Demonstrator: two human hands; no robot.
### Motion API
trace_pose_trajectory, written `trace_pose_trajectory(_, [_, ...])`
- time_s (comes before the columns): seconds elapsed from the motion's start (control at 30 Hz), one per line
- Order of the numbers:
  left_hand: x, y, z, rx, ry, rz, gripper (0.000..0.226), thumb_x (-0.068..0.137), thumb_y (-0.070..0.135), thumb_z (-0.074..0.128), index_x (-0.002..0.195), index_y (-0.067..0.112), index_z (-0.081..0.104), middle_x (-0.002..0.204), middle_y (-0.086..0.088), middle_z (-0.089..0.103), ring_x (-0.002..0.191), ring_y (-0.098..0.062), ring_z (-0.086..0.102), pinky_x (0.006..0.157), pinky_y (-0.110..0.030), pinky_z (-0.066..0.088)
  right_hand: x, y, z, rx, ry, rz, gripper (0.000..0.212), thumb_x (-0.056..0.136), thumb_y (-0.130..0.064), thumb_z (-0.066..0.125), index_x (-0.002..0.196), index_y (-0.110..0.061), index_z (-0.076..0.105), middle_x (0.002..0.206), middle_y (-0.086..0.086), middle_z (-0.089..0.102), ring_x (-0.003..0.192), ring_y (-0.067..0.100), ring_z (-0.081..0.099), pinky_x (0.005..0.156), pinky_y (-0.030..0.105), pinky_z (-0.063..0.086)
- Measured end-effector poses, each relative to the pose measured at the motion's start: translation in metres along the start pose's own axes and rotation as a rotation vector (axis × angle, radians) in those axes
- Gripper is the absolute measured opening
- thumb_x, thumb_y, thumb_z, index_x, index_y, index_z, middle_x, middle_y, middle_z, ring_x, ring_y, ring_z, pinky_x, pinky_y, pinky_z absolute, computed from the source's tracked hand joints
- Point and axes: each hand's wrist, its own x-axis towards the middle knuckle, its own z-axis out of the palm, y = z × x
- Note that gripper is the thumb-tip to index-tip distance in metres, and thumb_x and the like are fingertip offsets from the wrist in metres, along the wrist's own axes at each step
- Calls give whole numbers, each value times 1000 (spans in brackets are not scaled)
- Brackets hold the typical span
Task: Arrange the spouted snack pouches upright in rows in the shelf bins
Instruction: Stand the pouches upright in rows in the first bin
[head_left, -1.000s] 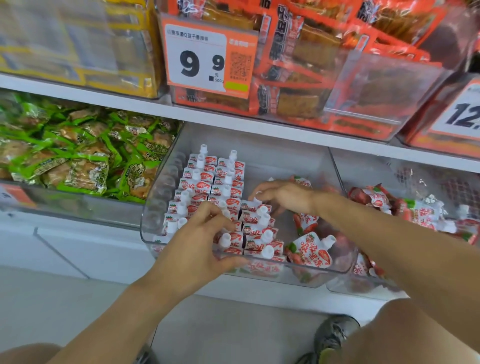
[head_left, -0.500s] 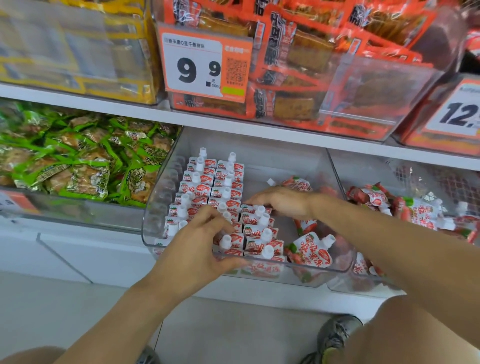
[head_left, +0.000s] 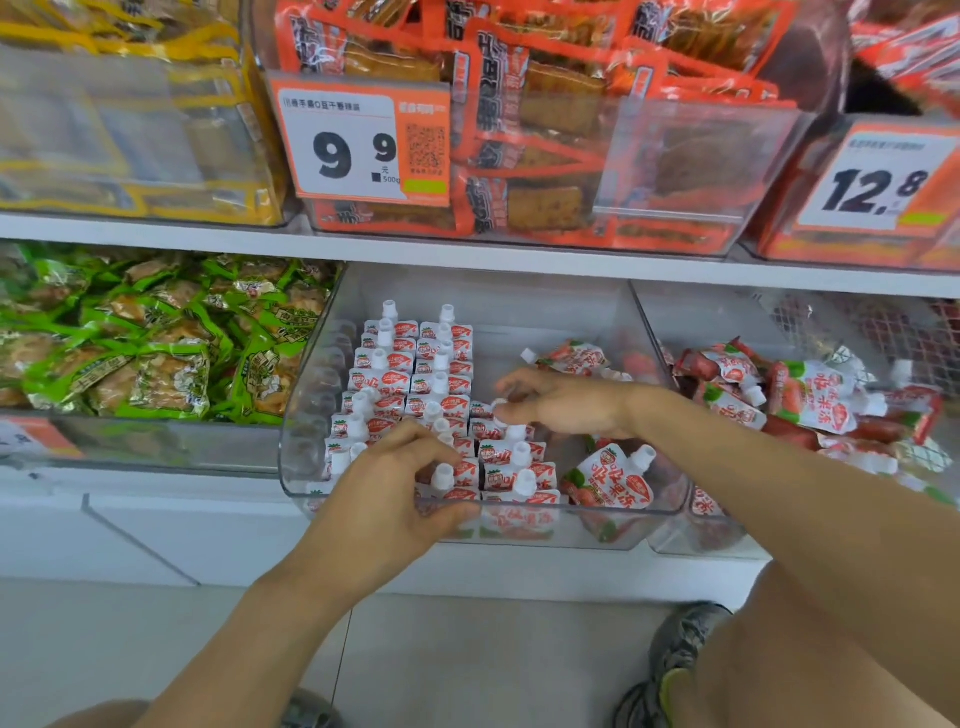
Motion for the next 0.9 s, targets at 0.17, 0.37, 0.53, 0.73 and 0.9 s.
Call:
trace_pose_trajectory(0.17, [-1, 0, -3, -28, -12, -12, 44, 66, 43, 83, 103, 27, 69, 104, 17, 58, 93, 1, 56, 84, -6, 43, 15, -8, -3, -128, -36, 2, 72, 86, -72, 49, 146, -34, 40, 154, -9, 36, 142, 16, 34, 117, 39, 27])
trace_pose_trajectory(0.37, [2, 3, -10, -13, -24, -22, 55, 60, 63, 72, 103, 29, 70, 99, 20, 59, 90, 1, 59, 80, -12, 47, 19, -5, -8, 4, -173, 27, 62, 94, -52, 54, 150, -30, 36, 158, -5, 31, 147, 18, 24, 111, 39, 31])
trace_pose_trajectory(0.53, [29, 31, -13, 9, 79, 26, 72, 61, 72, 67, 120, 30, 61, 113, 18, 55, 102, 4, 53, 87, -12, 43, 20, -4, -12, -56, -232, -12, 65, 92, -59, 51, 150, -34, 34, 157, -10, 32, 146, 14, 26, 119, 42, 24])
trace_pose_trajectory(0.73, [67, 35, 11, 117, -318, 51, 107, 62, 66, 77, 147, 29, 24, 143, 11, 35, 126, -4, 36, 96, -16, 31, 27, 13, -35, 123, -309, 31, 58, 94, -27, 63, 146, -20, 38, 152, -6, 40, 140, 13, 36, 116, 46, 33])
trace_pose_trajectory(0.9, [80, 29, 13, 131, -442, 30, 102, 58, 71, 77, 143, 37, 34, 133, 11, 45, 120, -8, 46, 102, -30, 43, 30, 20, -48, 79, -307, 33, 52, 89, 2, 64, 136, -16, 54, 137, -3, 56, 127, 14, 52, 108, 37, 44])
